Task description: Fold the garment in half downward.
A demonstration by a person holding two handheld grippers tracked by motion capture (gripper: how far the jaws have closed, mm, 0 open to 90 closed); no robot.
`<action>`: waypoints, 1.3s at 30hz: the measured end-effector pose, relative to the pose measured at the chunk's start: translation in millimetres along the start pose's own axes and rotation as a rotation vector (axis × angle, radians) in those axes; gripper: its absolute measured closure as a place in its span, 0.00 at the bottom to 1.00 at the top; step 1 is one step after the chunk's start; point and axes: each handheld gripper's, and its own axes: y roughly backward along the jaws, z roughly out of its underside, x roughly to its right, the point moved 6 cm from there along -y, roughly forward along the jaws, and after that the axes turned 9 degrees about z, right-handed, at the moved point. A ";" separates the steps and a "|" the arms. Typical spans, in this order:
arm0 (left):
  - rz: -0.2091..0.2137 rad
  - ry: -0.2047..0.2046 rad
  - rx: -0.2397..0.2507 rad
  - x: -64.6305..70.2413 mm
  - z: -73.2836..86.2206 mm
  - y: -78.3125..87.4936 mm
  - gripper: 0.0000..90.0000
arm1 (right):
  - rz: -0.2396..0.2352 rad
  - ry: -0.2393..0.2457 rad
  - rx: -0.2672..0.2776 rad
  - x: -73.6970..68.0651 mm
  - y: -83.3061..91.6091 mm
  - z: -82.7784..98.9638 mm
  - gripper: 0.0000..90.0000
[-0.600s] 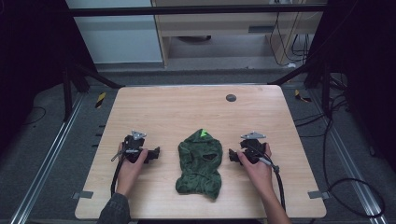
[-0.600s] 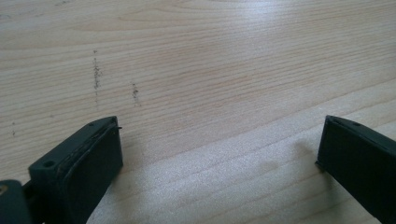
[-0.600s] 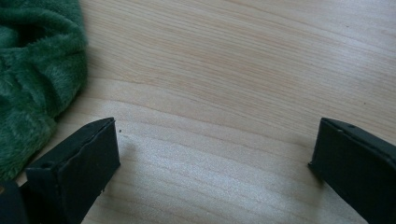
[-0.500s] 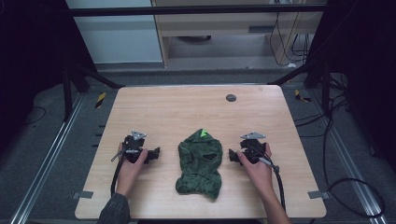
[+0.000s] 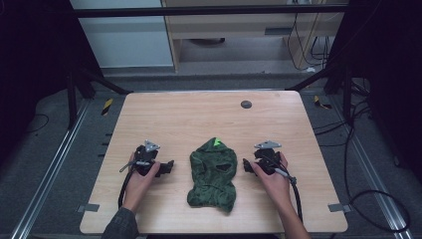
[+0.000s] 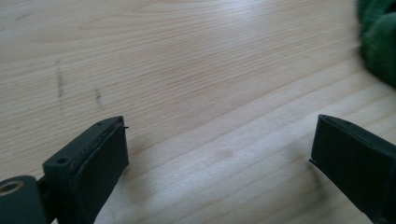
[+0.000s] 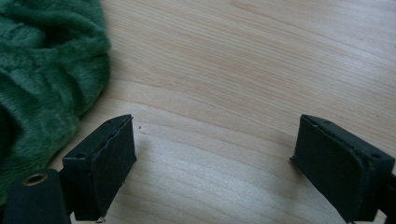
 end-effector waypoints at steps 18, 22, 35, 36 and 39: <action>0.189 -0.093 -0.023 27.2 -62.0 -7.6 0.08 | -0.190 0.142 -0.012 -28.1 14.1 -44.6 0.52; 0.199 -0.107 -0.020 29.7 -71.7 -12.3 0.12 | -0.232 0.172 -0.019 -34.2 10.2 -54.6 0.65; 0.257 -0.131 -0.062 43.2 -77.3 -41.3 0.36 | -0.297 0.161 -0.051 -44.7 -10.5 -64.5 0.77; 0.261 -0.139 -0.072 43.7 -75.8 -43.1 0.36 | -0.304 0.156 -0.064 -45.4 -12.3 -62.5 0.75; 0.255 -0.143 -0.072 43.4 -75.3 -45.3 0.36 | -0.307 0.162 -0.061 -46.6 -13.8 -61.3 0.72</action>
